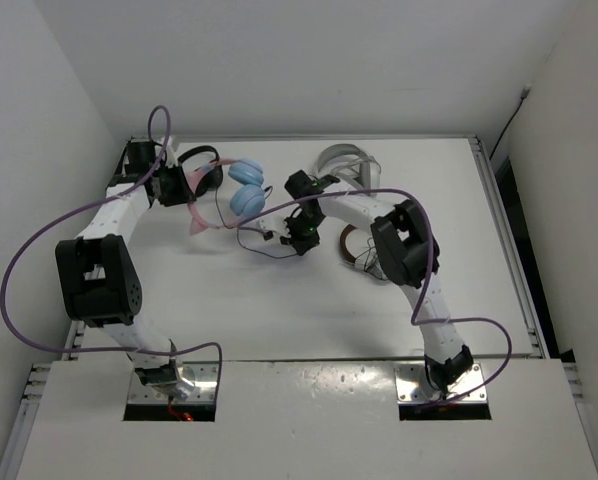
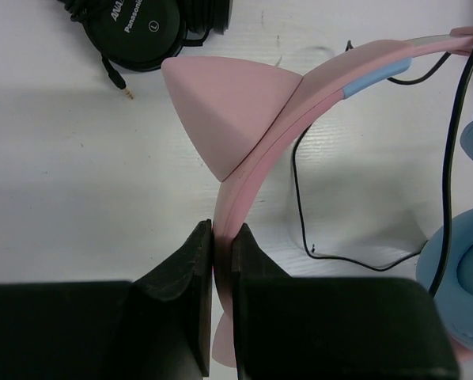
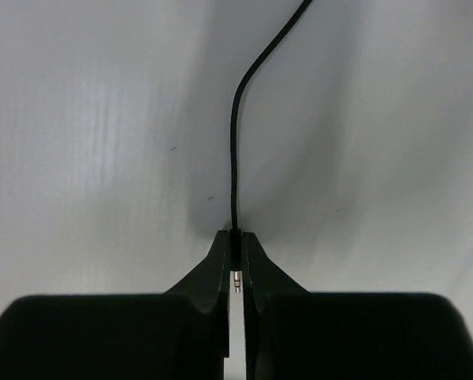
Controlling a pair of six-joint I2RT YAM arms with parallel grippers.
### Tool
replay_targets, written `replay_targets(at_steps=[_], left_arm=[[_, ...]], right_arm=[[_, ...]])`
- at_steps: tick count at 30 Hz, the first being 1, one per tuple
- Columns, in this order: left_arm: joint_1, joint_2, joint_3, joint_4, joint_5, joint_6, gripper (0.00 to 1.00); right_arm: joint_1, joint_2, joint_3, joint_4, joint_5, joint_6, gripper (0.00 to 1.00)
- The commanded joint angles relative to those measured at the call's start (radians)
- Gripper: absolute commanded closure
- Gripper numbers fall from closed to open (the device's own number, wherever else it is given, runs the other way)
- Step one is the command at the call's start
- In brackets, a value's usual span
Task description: Wrap the headphones
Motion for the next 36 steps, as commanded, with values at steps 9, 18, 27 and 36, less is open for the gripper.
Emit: replay_targets(at_steps=[9, 18, 27, 36], left_arm=[[-0.075, -0.156, -0.062, 0.042, -0.262, -0.240, 1.00], [-0.181, -0.187, -0.082, -0.020, -0.528, -0.398, 1.00], [-0.190, -0.118, -0.082, -0.020, -0.548, -0.394, 1.00], [-0.200, -0.086, -0.093, 0.019, -0.542, -0.273, 1.00]], right_arm=[[0.192, -0.371, -0.255, 0.080, -0.125, 0.270, 1.00], [0.392, -0.560, -0.259, 0.101, -0.110, 0.396, 1.00], [0.459, -0.717, -0.238, 0.078, -0.039, 0.396, 1.00], [0.469, -0.869, -0.261, 0.187, 0.015, 0.396, 1.00]])
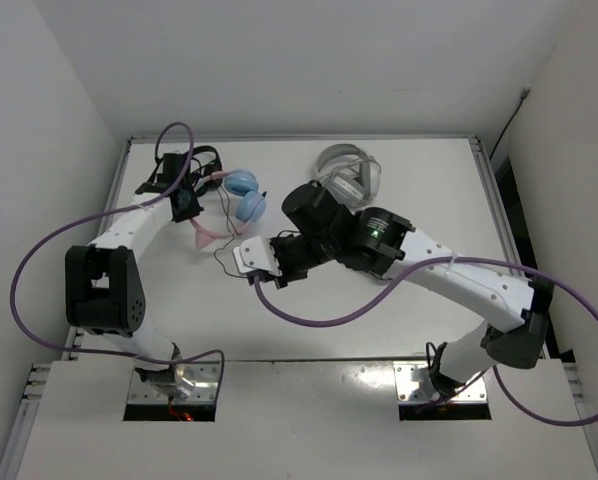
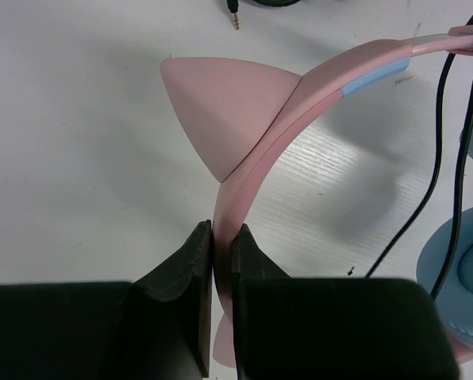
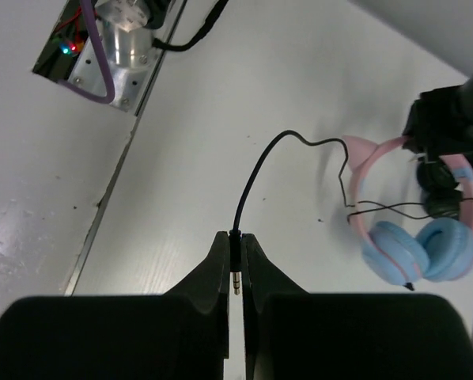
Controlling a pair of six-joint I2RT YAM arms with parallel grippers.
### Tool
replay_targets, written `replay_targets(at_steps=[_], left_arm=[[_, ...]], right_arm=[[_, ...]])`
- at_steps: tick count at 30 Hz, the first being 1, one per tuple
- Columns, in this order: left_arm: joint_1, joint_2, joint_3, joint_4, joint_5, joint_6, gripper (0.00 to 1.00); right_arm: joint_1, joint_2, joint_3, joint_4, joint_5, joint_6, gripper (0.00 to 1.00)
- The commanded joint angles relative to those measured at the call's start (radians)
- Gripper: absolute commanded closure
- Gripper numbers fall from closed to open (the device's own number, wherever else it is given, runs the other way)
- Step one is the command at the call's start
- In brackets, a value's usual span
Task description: Wrap the headphones
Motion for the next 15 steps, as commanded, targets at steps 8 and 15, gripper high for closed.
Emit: replay_targets(at_steps=[8, 15], left_arm=[[-0.007, 0.004, -0.017, 0.104, 0.117, 0.169, 1.00], [-0.007, -0.037, -0.106, 0.142, 0.279, 0.322, 1.00]], right_arm=[[0.026, -0.075, 0.040, 0.073, 0.067, 0.024, 1.00], [0.003, -0.084, 0.093, 0.113, 0.106, 0.024, 1.00]])
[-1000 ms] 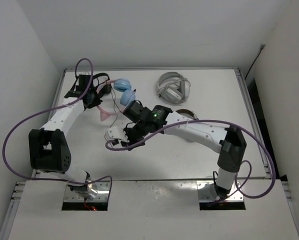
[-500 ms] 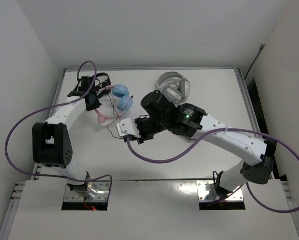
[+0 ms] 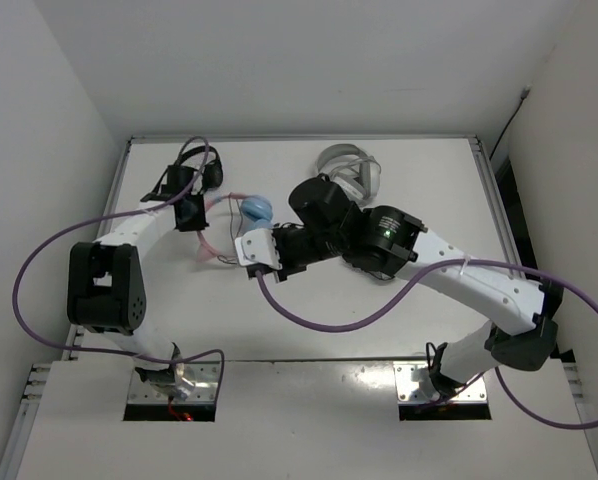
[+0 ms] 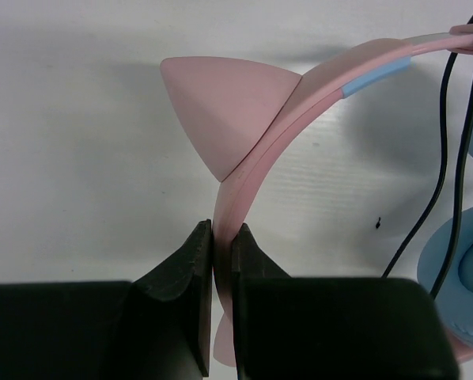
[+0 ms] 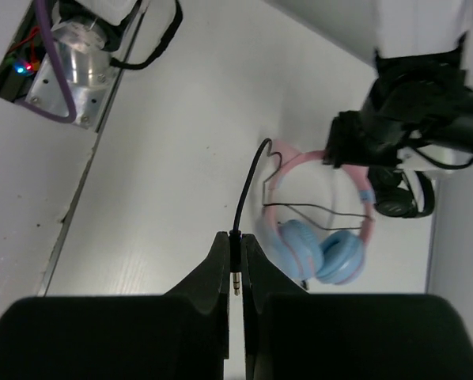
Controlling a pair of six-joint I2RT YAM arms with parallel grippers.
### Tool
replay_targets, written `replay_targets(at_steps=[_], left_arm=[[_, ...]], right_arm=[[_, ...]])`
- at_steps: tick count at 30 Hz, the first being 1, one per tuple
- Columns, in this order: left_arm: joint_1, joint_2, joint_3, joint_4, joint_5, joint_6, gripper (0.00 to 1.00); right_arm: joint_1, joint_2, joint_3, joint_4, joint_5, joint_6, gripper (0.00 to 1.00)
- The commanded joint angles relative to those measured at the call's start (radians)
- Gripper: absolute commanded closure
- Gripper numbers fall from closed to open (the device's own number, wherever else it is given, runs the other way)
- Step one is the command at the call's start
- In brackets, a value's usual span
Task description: Wrap the headphones
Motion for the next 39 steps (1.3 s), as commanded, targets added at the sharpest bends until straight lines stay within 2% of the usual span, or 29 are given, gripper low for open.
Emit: replay_targets(at_steps=[1, 8, 14, 18, 27, 31, 39], left_arm=[[-0.017, -0.051, -0.035, 0.091, 0.142, 0.099, 1.00], [-0.035, -0.072, -0.078, 0.091, 0.188, 0.150, 1.00], [-0.035, -0.190, -0.163, 0.122, 0.359, 0.263, 1.00], [-0.035, -0.235, -0.187, 0.122, 0.415, 0.324, 1.00], [-0.035, -0.373, -0.227, 0.065, 0.565, 0.436, 1.00], [-0.035, -0.413, -0.227, 0.012, 0.674, 0.446, 1.00], [-0.035, -0.454, -0.196, -0.028, 0.756, 0.421, 1.00]], right_arm=[[-0.023, -0.036, 0.069, 0.071, 0.023, 0.013, 1.00], [-0.075, -0.027, 0.109, 0.116, 0.056, 0.013, 1.00], [-0.179, -0.009, 0.097, 0.163, 0.066, 0.031, 1.00], [-0.271, 0.002, 0.087, 0.189, 0.048, 0.056, 1.00], [-0.563, 0.102, 0.118, 0.209, -0.111, 0.201, 1.00], [-0.643, 0.165, 0.147, 0.209, -0.176, 0.266, 1.00], [-0.721, 0.307, 0.201, 0.241, -0.263, 0.413, 1.00]])
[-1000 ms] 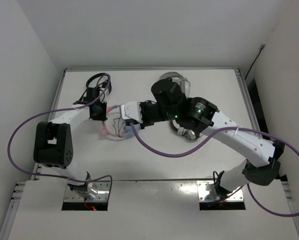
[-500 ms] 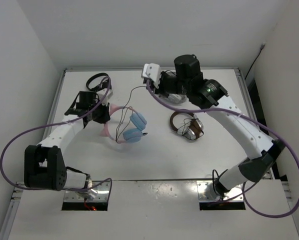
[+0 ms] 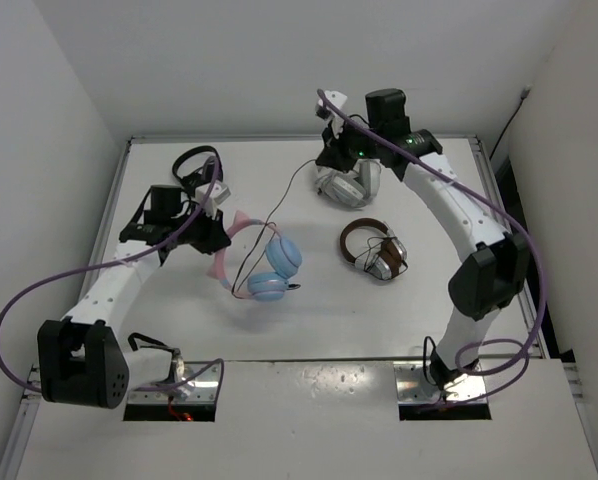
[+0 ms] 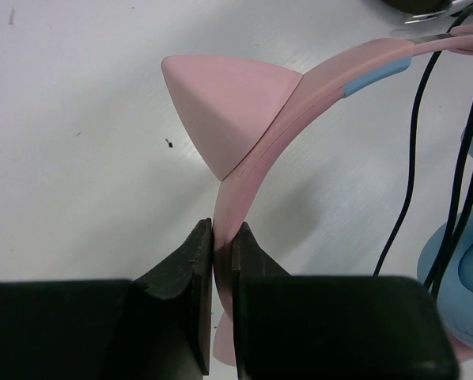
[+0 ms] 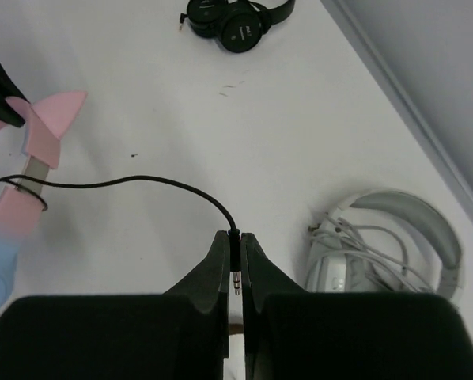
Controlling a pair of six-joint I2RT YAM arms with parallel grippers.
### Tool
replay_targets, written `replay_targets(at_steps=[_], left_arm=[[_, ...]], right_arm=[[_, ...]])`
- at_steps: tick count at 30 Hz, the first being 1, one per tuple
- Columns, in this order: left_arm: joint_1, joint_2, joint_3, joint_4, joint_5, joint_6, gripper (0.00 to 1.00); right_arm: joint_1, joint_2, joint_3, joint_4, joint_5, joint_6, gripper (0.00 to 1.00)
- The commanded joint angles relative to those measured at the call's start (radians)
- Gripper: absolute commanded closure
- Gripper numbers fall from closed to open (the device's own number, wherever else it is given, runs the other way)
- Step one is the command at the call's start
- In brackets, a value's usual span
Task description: Wrap the headphones
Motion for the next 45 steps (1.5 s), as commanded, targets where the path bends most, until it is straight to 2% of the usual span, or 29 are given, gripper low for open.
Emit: replay_targets(at_steps=[1, 7, 16, 22, 28, 29, 32, 35, 40, 45], left_arm=[[-0.009, -0.060, 0.034, -0.007, 0.115, -0.030, 1.00], [0.001, -0.070, 0.068, -0.008, 0.152, -0.087, 1.00], [0.080, -0.038, 0.090, 0.043, 0.152, -0.300, 1.00], [0.134, -0.019, 0.100, 0.080, 0.002, -0.443, 1.00], [0.159, 0.012, 0.120, 0.089, -0.158, -0.575, 1.00], [0.159, 0.022, 0.120, 0.080, -0.231, -0.605, 1.00], [0.159, 0.087, 0.149, 0.019, -0.375, -0.687, 1.00], [0.148, 0.149, 0.163, -0.017, -0.434, -0.728, 1.00], [0.148, 0.173, 0.154, -0.015, -0.403, -0.783, 1.00], [0.195, 0.209, 0.186, -0.006, -0.357, -0.836, 1.00]], right_arm=[[-0.021, 0.051, 0.059, 0.060, -0.069, 0.101, 1.00], [-0.022, 0.117, 0.028, 0.109, -0.103, 0.189, 1.00], [0.014, 0.084, -0.203, 0.204, -0.163, 0.298, 1.00], [0.047, 0.018, -0.375, 0.298, -0.212, 0.416, 1.00], [0.086, -0.002, -0.461, 0.398, -0.247, 0.540, 1.00], [0.096, -0.002, -0.475, 0.398, -0.247, 0.549, 1.00], [0.141, 0.031, -0.484, 0.441, -0.247, 0.578, 1.00], [0.179, 0.079, -0.484, 0.490, -0.247, 0.641, 1.00], [0.258, 0.211, -0.388, 0.499, -0.215, 0.641, 1.00], [0.290, 0.278, -0.339, 0.517, -0.215, 0.651, 1.00]])
